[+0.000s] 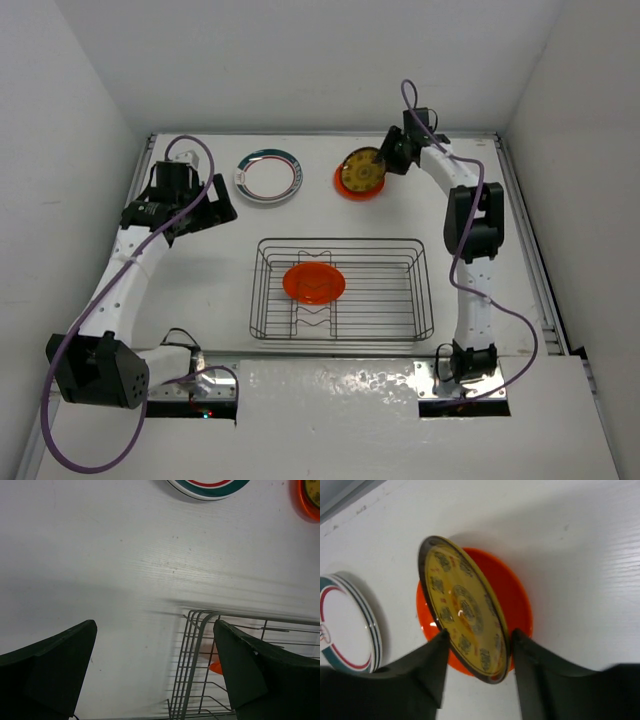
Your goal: Unload the plates from the dish rack
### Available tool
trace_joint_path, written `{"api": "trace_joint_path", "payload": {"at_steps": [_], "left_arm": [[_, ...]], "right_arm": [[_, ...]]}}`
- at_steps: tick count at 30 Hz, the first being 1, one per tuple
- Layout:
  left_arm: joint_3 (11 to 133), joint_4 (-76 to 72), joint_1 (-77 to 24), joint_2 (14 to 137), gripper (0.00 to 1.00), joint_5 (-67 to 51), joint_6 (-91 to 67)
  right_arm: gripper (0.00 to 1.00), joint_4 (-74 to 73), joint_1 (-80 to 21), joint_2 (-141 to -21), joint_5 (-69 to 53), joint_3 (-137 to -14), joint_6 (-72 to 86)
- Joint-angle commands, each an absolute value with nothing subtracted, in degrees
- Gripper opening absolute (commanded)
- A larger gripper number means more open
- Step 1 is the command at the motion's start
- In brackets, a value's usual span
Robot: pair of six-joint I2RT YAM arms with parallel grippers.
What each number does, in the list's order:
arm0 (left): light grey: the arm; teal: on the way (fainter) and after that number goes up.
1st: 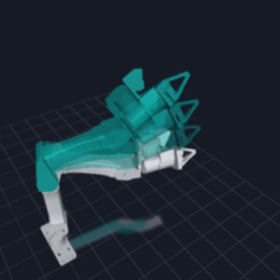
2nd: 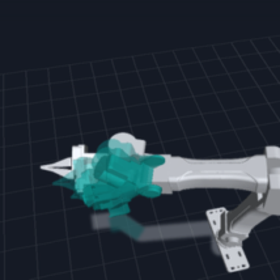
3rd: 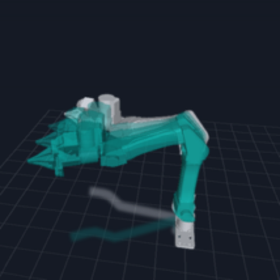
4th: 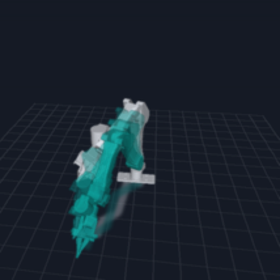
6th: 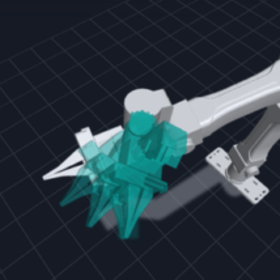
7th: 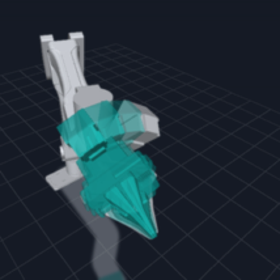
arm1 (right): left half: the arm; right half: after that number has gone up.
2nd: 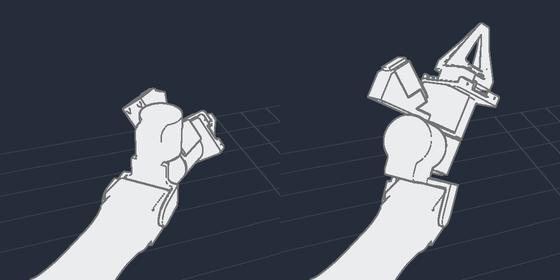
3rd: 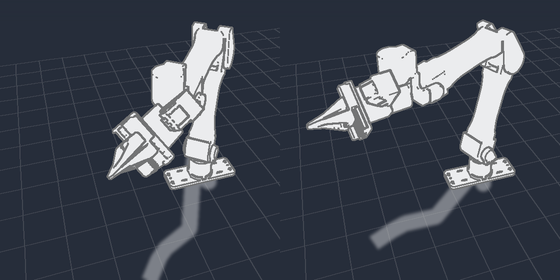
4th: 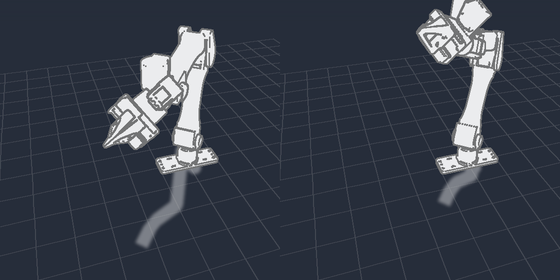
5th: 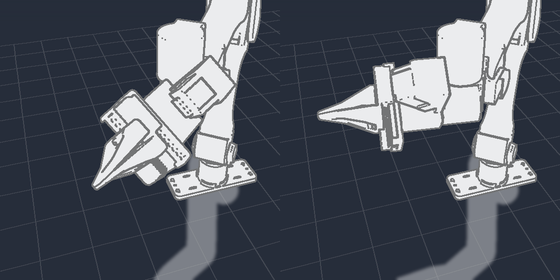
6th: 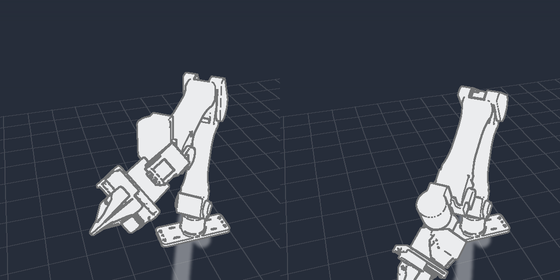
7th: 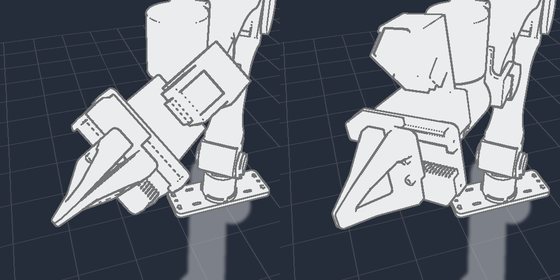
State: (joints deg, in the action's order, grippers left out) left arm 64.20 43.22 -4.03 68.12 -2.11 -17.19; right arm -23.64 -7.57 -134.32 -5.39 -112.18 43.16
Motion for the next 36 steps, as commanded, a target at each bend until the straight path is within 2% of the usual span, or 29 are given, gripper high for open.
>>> {"api": "trace_joint_path", "payload": {"at_steps": [1,3,4,6,8,9,11,12,16,25,31,32,36], "left_arm": [[65.13,42.71,-3.43,67.85,1.0,-1.32,-15.73],[64.78,42.28,-3.43,68.11,1.0,-1.32,-15.73],[64.43,42.1,-3.34,68.29,1.0,-1.32,-15.73],[64.16,41.4,-3.43,68.55,1.0,-1.49,-15.91],[63.55,40.7,-3.43,68.82,1.0,-1.84,-16.26],[63.37,40.43,-3.34,69.17,1.0,-1.93,-16.43],[63.19,39.73,-3.25,69.43,1.0,-2.63,-16.79],[63.19,39.47,-3.25,69.78,1.0,-2.98,-16.87],[63.19,38.5,-3.16,70.14,1.0,-3.87,-17.14],[61.88,37.88,-3.08,70.58,1.0,-4.83,-17.05],[60.12,37.53,-3.16,69.79,1.0,-4.22,-17.14],[60.12,37.53,-3.16,69.61,1.0,-4.22,-17.14],[58.8,37.35,-3.16,68.91,1.0,-3.69,-17.05]], "right_arm": [[0.55,-22.93,-9.13,-128.86,-10.36,-113.81,40.09],[0.81,-31.66,-10.02,-127.71,-8.72,-116.88,34.04],[0.99,-35.03,-10.72,-126.31,-4.96,-119.59,30.45],[0.99,-43.31,-11.33,-123.94,-1.16,-120.41,26.83],[0.99,-41.77,-14.84,-115.96,3.59,-114.11,17.44],[0.99,-39.66,-18.33,-112.62,3.17,-106.69,13.57],[0.99,-32.46,-21.69,-101.9,-9.97,-97.87,0.92],[0.99,-29.56,-25.54,-94.9,-12.89,-89.21,-6.95],[0.97,-26.81,-35.56,-83.18,-22.38,-72.81,-17.13],[0.87,-31.12,-44.29,-85.95,-18.82,-70.75,-23.29],[0.68,-27.0,-47.28,-92.36,-11.53,-70.84,-24.7],[0.68,-26.29,-47.37,-92.81,-11.69,-70.67,-24.61],[0.53,-25.66,-47.63,-94.13,-12.57,-71.19,-24.17]]}}
